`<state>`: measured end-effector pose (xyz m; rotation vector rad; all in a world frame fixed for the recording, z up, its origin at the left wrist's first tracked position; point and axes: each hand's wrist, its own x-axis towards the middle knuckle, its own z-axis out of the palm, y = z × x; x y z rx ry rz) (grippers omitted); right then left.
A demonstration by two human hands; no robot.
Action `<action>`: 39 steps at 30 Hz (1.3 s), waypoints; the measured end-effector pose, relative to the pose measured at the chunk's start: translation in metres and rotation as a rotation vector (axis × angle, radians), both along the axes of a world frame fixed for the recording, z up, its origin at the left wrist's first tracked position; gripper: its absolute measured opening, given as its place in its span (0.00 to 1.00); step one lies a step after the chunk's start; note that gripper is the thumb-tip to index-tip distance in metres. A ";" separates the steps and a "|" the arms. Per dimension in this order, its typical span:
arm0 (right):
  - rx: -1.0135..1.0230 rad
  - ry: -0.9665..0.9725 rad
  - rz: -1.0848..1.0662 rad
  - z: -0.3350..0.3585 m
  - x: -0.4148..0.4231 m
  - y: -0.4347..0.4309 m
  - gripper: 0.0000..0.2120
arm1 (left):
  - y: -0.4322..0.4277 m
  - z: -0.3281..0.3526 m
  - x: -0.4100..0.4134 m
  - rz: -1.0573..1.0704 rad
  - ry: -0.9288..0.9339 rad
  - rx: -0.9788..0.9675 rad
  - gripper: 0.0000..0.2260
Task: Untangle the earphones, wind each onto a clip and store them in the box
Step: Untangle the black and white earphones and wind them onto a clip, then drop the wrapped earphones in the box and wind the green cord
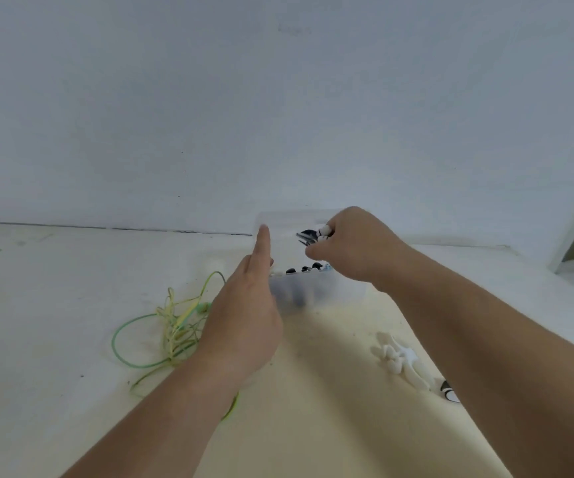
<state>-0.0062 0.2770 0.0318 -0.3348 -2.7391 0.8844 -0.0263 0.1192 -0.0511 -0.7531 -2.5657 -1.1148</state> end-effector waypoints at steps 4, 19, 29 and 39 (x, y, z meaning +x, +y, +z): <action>-0.215 0.085 -0.059 -0.005 -0.025 -0.006 0.09 | -0.001 -0.001 -0.005 -0.001 -0.087 0.087 0.39; 0.258 -0.148 -0.057 -0.023 -0.051 -0.032 0.15 | -0.008 0.011 -0.007 0.119 0.215 0.287 0.28; 0.227 -0.081 0.001 -0.021 -0.052 -0.027 0.12 | -0.019 0.021 -0.015 0.214 0.314 0.416 0.23; 0.361 0.261 0.031 -0.056 0.018 -0.024 0.11 | -0.051 0.039 -0.025 0.480 0.170 0.191 0.06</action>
